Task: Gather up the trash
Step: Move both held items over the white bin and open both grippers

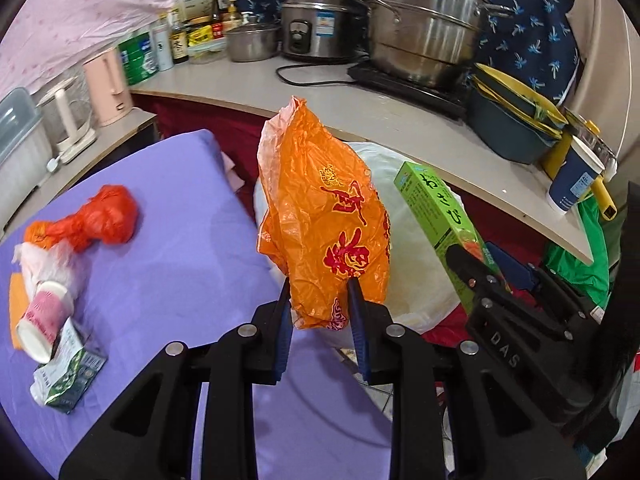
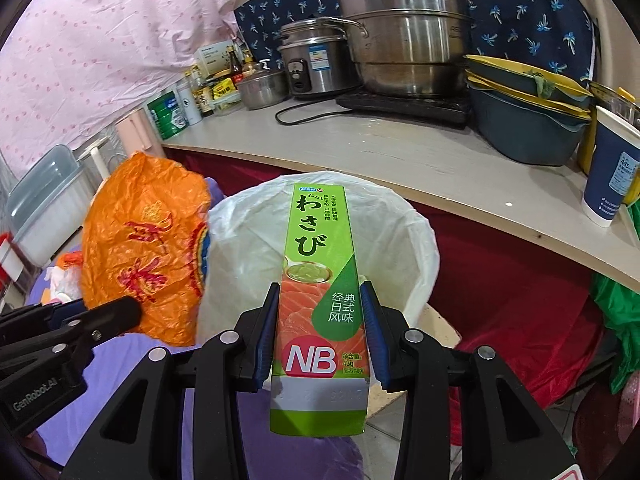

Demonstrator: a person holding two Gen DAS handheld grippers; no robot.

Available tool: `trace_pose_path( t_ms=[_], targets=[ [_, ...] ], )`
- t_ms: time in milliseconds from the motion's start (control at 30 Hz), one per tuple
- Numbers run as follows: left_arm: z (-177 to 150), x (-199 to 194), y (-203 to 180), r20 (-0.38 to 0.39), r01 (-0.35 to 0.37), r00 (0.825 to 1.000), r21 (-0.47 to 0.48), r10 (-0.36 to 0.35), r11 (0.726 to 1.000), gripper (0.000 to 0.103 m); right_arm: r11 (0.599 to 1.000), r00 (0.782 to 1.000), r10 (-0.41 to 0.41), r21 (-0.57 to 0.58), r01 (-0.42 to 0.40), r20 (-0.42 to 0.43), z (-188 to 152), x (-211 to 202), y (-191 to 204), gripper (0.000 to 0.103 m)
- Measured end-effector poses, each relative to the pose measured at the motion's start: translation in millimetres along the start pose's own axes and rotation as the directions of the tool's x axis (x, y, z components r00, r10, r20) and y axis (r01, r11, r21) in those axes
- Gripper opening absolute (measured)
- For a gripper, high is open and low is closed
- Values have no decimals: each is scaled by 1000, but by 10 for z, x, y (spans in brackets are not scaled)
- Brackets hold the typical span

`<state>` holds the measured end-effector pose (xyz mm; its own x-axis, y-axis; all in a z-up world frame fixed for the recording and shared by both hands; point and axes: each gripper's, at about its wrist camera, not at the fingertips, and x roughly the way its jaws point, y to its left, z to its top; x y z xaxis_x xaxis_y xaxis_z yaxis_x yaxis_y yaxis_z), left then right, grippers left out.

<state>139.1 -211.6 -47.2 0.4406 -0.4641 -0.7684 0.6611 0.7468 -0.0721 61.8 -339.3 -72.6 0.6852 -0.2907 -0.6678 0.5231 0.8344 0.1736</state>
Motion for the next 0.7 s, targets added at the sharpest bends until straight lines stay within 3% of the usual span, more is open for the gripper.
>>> trace_pose_path(
  t_ms=[400,600,700],
  targets=[
    [123,500,-185,-72,33,997,13,-31,999,28,999,999,-38,32,39,-36,-16,213,-229,38],
    [137,534,-163,-68,13,998,-8,-14,1000,41,999,999,-40,33,40,-19,4,213,-211,43],
    [143,495,-122,-52,-2,999,-19,1,1000,55,998,999,-49,31,48,3,30,169,-170,49]
  ],
)
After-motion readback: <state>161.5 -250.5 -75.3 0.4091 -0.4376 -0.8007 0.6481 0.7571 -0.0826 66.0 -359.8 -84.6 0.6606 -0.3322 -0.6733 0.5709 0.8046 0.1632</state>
